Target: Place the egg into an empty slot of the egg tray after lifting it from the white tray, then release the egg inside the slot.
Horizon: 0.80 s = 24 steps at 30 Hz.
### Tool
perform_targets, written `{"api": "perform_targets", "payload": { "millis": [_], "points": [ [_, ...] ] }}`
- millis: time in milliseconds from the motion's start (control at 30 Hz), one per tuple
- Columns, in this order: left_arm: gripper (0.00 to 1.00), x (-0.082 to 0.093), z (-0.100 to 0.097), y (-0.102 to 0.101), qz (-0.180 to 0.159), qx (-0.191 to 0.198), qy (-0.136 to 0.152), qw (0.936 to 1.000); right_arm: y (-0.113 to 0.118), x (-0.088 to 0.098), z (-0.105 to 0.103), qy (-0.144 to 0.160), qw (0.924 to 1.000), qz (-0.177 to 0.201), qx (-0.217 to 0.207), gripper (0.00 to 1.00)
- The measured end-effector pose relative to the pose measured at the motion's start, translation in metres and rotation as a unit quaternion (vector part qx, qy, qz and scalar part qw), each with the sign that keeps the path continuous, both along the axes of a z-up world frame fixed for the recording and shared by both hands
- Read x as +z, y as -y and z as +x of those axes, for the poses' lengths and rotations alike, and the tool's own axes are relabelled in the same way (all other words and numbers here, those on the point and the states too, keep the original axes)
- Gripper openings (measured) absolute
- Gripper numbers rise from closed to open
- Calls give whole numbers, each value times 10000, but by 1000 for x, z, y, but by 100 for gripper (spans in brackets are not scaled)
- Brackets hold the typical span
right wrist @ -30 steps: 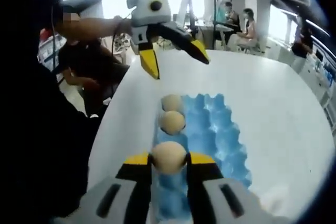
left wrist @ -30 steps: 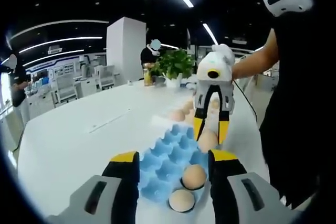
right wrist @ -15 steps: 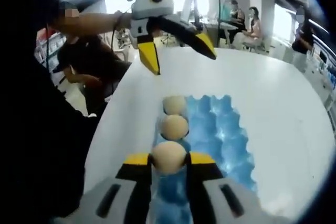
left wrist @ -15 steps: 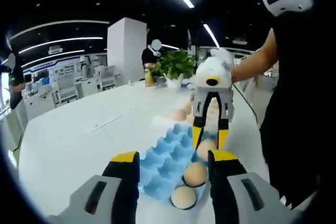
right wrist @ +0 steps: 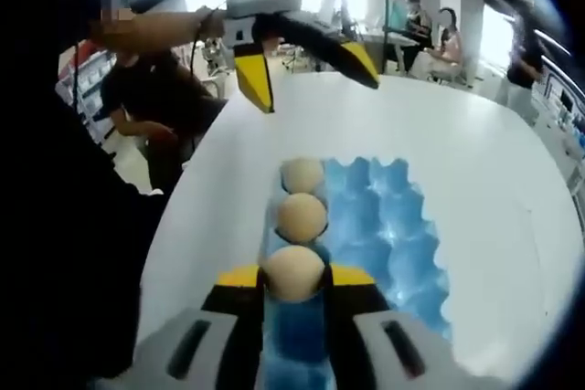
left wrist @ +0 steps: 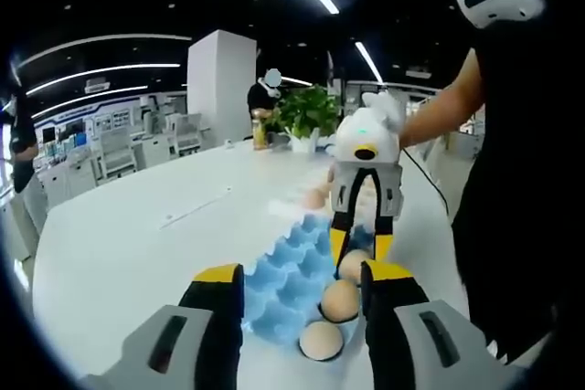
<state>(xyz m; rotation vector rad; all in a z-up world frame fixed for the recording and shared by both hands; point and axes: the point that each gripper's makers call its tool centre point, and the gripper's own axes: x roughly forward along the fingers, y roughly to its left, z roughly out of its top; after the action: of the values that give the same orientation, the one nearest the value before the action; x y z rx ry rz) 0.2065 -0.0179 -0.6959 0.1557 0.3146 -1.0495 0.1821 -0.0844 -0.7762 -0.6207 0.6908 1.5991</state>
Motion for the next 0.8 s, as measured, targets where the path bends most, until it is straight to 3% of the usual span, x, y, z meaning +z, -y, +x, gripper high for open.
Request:
{"api": "perform_targets", "payload": {
  "millis": [500, 633, 733, 800],
  "points": [
    [51, -1, 0, -3, 12, 14, -24, 10000, -3, -13, 1, 64, 9999, -114, 106, 26],
    [51, -2, 0, -3, 20, 37, -39, 10000, -3, -14, 0, 214, 9994, 111, 262, 27],
    [53, -4, 0, -1, 33, 35, -86, 10000, -4, -12, 2, 90, 9993, 333, 146, 27],
    [54, -3, 0, 0, 32, 30, -63, 10000, -4, -10, 1, 32, 9992, 382, 104, 34]
  ]
}}
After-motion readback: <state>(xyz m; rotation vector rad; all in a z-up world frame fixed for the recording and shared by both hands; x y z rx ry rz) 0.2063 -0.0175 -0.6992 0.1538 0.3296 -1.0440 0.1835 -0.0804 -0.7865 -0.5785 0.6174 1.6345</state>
